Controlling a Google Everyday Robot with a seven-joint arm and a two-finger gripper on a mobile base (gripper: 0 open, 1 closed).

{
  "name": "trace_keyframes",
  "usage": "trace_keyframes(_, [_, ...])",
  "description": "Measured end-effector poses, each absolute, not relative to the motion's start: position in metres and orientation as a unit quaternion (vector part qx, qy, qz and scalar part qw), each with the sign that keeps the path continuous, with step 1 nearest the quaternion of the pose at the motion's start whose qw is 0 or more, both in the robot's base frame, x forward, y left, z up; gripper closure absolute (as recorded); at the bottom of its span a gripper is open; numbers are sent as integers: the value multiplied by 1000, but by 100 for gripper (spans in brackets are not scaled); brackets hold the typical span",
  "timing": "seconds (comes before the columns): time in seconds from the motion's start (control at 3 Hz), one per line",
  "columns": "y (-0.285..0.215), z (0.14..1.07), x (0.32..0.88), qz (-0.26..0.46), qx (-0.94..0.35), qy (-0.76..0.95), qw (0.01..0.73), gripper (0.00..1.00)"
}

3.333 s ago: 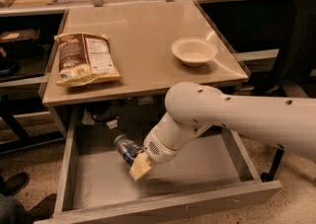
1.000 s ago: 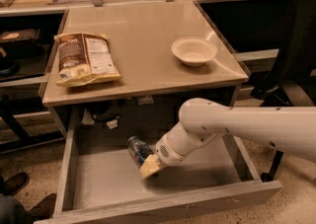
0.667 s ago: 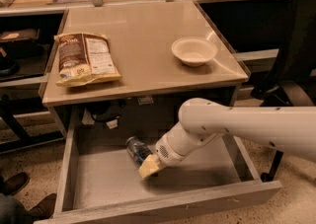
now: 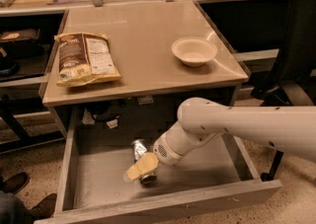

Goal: Place redbull can into top drawer

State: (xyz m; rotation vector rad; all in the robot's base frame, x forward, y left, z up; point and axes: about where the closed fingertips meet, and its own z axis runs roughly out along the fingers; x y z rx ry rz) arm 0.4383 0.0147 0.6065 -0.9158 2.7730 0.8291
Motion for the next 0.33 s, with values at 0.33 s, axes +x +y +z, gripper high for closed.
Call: trace_keyframes(0.33, [15,607,438,273,-301,912,53,0])
